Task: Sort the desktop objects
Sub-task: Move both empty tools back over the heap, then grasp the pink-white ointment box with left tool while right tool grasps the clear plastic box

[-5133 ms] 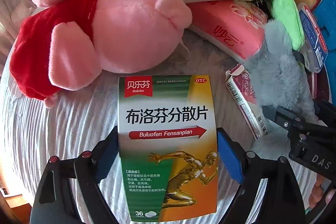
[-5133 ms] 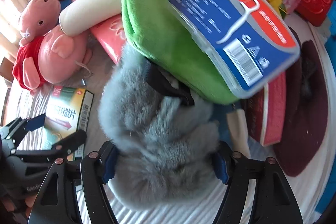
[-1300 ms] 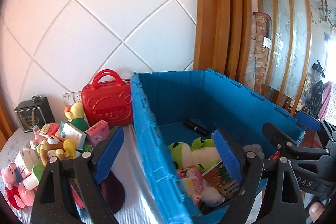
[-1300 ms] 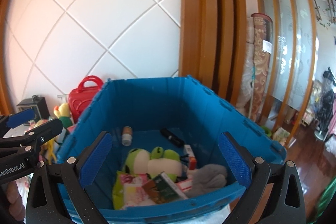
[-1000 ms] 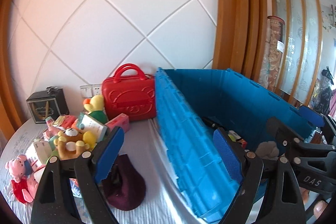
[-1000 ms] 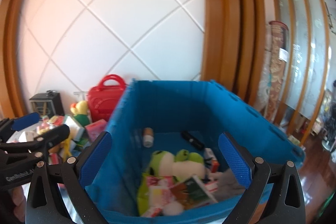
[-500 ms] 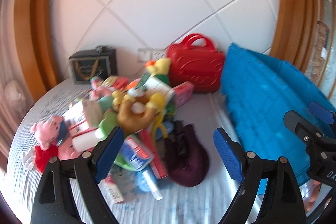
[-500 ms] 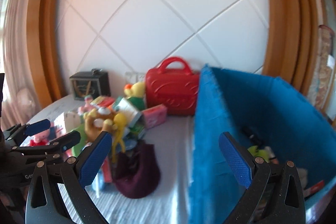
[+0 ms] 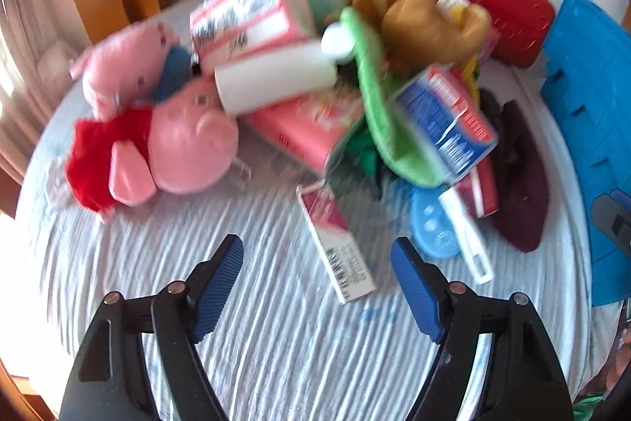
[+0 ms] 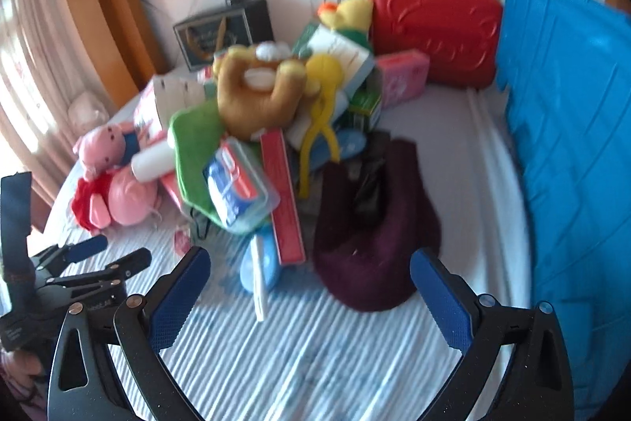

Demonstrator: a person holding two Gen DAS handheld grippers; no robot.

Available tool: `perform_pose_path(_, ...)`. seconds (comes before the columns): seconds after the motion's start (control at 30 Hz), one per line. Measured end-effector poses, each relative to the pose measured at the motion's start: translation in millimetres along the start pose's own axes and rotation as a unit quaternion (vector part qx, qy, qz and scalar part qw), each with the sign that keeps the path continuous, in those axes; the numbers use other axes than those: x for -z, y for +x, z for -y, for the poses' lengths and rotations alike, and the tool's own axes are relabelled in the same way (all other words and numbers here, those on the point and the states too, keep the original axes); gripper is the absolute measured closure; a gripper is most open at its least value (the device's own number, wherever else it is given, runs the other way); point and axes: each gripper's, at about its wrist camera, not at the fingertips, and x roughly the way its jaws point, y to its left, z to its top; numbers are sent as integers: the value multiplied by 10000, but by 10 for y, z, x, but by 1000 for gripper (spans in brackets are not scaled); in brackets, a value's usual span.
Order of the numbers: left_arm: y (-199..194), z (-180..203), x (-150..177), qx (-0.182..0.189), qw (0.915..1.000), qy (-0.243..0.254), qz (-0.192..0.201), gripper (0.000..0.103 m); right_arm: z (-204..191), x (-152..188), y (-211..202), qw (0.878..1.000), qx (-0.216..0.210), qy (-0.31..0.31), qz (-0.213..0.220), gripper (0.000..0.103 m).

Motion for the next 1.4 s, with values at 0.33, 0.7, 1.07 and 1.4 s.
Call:
perform_pose_path(0.33, 649, -19, 23, 143, 9987, -134, -477, 28, -111, 107, 395, 9989, 133, -177, -424, 8)
perform_pose_path(0.7, 462, 49, -7, -77, 9996, 258, -98, 75, -365, -32, 667, 9974, -24, -584, -430, 21)
perform_pose_path(1.07, 27, 156, -251, -35, 9968, 453, 662, 75, -734, -311, 1058, 9908, 109, -1286, -398, 22)
perform_pose_path(1.4, 221, 14, -378, -117, 9972, 449, 588, 75, -879, -317, 1291, 9870, 191, -1514, -502, 36)
